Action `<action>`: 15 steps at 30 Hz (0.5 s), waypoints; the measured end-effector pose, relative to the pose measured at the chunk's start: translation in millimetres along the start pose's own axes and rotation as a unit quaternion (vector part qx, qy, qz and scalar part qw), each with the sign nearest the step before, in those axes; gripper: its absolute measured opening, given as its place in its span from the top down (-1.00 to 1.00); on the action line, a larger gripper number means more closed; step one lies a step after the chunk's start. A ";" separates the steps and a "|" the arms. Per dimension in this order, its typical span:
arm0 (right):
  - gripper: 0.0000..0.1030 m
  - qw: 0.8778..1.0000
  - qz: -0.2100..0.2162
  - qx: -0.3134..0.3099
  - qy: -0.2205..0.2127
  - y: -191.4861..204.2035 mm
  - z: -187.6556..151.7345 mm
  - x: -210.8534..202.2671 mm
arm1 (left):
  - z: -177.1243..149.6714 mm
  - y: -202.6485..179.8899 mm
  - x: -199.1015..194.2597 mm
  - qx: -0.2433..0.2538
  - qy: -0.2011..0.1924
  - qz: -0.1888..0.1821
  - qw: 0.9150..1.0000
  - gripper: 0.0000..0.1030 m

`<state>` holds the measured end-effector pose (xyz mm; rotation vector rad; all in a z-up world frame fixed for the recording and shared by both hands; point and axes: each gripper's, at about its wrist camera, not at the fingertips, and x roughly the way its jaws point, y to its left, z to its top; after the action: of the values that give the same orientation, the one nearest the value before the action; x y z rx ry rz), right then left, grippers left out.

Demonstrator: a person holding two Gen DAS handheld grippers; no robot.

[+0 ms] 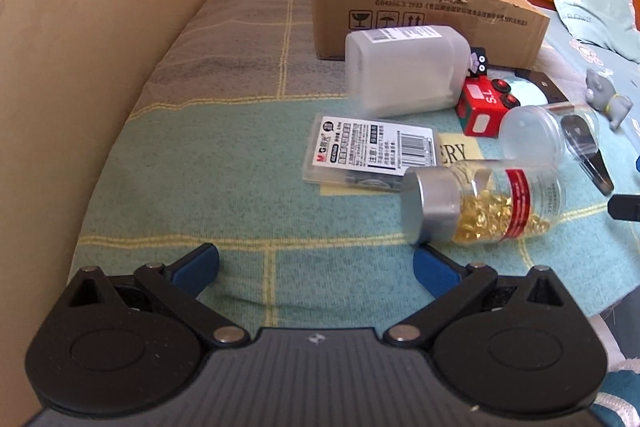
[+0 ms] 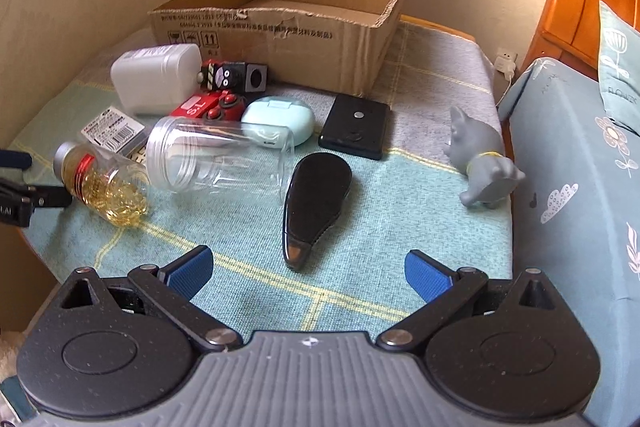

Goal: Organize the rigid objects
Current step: 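Move the left gripper down to the gold-capsule bottle with silver cap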

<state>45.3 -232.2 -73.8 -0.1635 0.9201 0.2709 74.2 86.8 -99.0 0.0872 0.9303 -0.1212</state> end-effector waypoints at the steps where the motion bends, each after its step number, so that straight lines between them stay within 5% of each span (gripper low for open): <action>1: -1.00 1.000 0.000 -0.002 0.002 -0.2 0.0 1.5 | 0.5 -0.6 0.5 0.001 -0.001 0.001 1.000 -0.99; 15: -1.00 0.999 -0.042 0.026 0.011 -21.5 -1.5 21.5 | -4.3 -16.6 -3.3 0.033 0.005 -0.046 0.998 -0.99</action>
<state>62.9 -249.6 -91.4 -0.1559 0.9397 0.1678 66.5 71.1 -99.3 0.1059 0.9402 -0.2367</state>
